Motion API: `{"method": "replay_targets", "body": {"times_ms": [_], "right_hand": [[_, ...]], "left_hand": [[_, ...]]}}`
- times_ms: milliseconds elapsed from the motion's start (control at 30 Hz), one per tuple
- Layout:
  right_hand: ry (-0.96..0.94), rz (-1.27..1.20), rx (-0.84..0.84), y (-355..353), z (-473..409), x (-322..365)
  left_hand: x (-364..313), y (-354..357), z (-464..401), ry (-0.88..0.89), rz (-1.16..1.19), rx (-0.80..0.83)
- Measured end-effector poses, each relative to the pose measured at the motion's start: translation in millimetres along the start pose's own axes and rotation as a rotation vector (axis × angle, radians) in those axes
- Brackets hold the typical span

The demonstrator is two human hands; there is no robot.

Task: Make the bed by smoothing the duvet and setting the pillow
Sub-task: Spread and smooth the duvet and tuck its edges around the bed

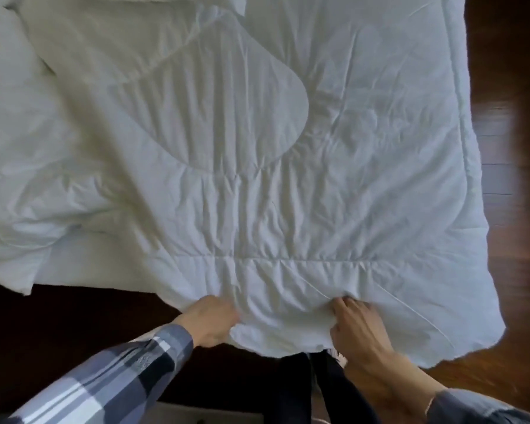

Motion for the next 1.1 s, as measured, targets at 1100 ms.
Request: {"method": "replay_targets", "body": {"times_ms": [1100], "right_hand": [[-0.21, 0.1, -0.15, -10.0, -221.7, 364.9]], "left_hand": [[293.6, 70.0, 24.6, -0.215, 0.255, -0.699]]}}
Point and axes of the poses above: each hand's wrist, its own z-axis away from the middle knuckle, its own y-axis out of the palm, x = y × z, the point moved 4 cm from there along -z, towards the middle knuckle, and after that the axes turned 7 degrees about -z, right-handed, at the moved point
